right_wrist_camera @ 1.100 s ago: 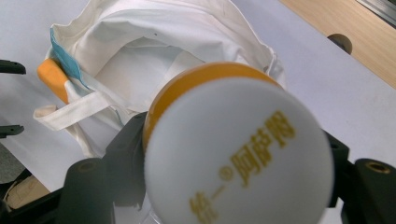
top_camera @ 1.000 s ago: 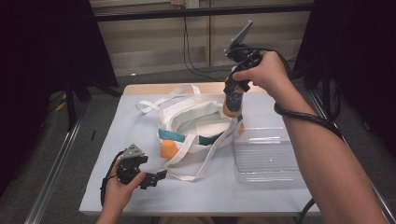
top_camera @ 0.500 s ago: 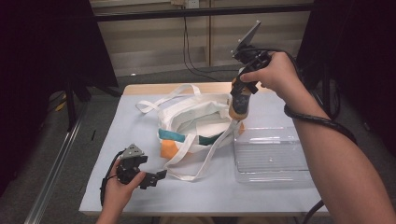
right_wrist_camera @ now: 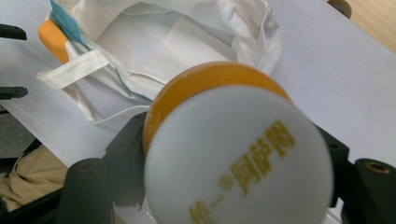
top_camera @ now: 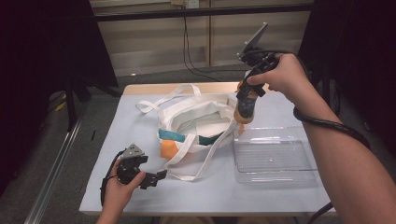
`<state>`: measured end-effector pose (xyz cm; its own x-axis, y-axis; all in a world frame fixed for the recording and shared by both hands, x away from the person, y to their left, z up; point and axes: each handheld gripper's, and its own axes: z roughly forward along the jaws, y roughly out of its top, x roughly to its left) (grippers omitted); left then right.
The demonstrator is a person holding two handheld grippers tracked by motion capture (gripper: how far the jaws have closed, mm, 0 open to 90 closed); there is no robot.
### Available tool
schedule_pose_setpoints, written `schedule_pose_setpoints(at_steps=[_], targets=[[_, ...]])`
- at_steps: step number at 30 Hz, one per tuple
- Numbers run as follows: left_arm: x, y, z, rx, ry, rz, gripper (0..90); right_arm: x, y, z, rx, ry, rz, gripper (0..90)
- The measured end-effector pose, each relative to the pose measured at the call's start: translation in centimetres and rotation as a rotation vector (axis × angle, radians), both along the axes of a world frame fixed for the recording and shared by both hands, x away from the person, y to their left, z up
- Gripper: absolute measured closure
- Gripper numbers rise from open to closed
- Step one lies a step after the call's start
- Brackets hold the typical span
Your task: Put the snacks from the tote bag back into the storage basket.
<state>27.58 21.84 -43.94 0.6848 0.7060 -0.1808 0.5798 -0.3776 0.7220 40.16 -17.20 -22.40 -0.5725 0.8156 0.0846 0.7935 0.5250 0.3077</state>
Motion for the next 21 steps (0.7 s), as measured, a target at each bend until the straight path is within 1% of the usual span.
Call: schedule_pose_setpoints(at_steps=[1,3,7,9,12,13,18,19,20,21], targets=[[0.0,0.0,0.0,0.001,0.001,0.000,2.8,-0.2,-0.1,0.0,-0.009,0.004,0.005,30.5],[0.0,-0.1,0.0,-0.003,0.004,0.003,2.8,-0.3,-0.3,0.0,-0.010,0.007,0.005,30.6],[0.0,0.0,0.0,0.006,0.006,-0.009,2.8,-0.6,-0.6,-0.1,-0.006,0.015,0.002,30.6],[0.0,-0.1,-0.1,-0.005,0.007,0.000,2.8,-0.7,-0.8,-0.3,0.000,0.017,0.007,30.6],[0.0,-0.1,-0.1,-0.007,0.007,0.001,2.8,-0.9,-1.1,-0.5,-0.006,0.021,0.010,30.5],[0.0,-0.1,-0.1,-0.006,0.007,0.001,2.8,-1.0,-1.2,-0.5,-0.009,0.027,0.002,30.5],[-0.1,-0.2,-0.1,-0.003,0.007,0.004,2.8,-1.3,-1.6,-0.8,-0.005,0.031,0.010,30.6],[0.0,-0.2,-0.1,0.004,0.006,-0.003,2.8,-1.4,-1.7,-0.8,-0.008,0.036,0.007,30.6],[0.0,-0.2,-0.1,0.003,0.005,-0.004,2.8,-1.4,-1.8,-1.0,-0.004,0.032,0.015,30.6],[0.0,-0.2,-0.1,0.001,0.003,-0.005,2.8,-1.5,-1.8,-1.0,-0.009,0.039,0.009,30.6]])
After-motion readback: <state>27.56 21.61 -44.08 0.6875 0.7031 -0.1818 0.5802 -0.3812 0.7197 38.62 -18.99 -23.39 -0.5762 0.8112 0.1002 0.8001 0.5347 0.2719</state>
